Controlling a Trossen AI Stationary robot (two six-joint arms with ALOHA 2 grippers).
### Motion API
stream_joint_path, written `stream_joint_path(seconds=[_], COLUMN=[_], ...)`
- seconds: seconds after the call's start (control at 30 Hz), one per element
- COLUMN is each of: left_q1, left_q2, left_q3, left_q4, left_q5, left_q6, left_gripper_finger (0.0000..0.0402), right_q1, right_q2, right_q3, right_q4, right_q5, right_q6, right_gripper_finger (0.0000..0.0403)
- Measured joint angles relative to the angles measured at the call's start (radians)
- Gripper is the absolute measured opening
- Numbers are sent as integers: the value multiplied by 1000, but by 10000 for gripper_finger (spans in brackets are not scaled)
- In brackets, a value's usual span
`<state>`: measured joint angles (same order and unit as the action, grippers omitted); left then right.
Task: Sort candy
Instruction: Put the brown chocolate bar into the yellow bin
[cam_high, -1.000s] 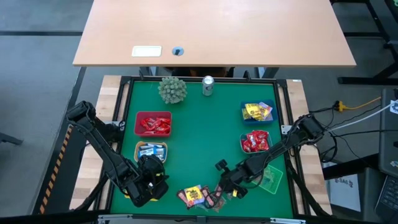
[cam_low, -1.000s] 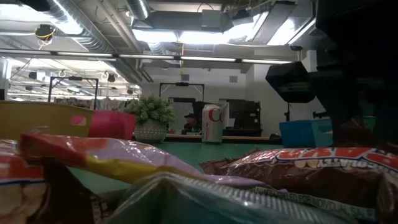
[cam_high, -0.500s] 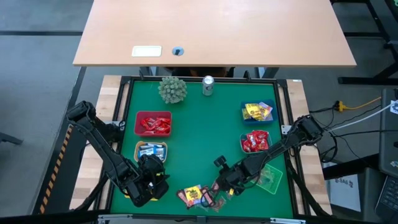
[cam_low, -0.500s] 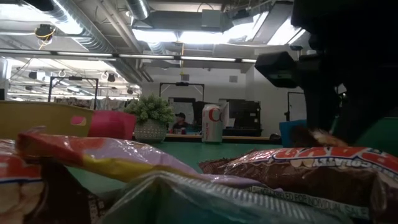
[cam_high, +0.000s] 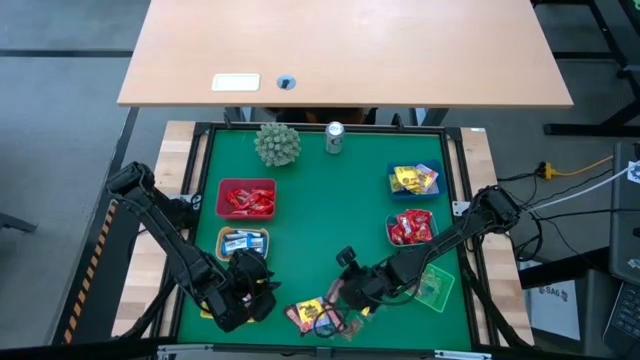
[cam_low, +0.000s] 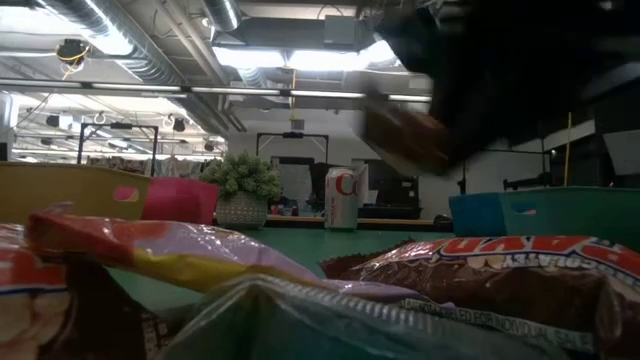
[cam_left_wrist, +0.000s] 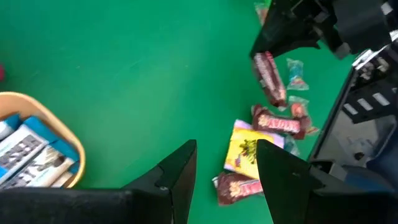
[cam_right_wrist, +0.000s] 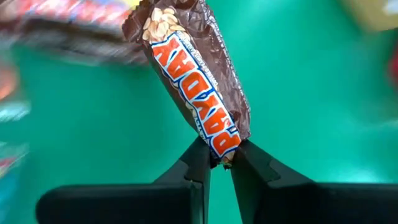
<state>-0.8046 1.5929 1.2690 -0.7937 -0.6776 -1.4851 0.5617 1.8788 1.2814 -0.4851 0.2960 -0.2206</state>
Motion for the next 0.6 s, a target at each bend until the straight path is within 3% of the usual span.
stream_joint_path(seconds=[0.27, 0.6], left_q1=[49, 86], left_q2=[0, 0], left_q3=[0, 0], left_q4=[117, 178], left_q5=[0, 9], left_q6=[111, 173], left_gripper_finger=[153, 153], right_q1=[-31, -53], right_q2=[-1, -2], right_q3=[28, 28], right_q4=[142, 357], right_q5=[183, 195], right_q6=[-58, -199], right_gripper_finger=[48, 48])
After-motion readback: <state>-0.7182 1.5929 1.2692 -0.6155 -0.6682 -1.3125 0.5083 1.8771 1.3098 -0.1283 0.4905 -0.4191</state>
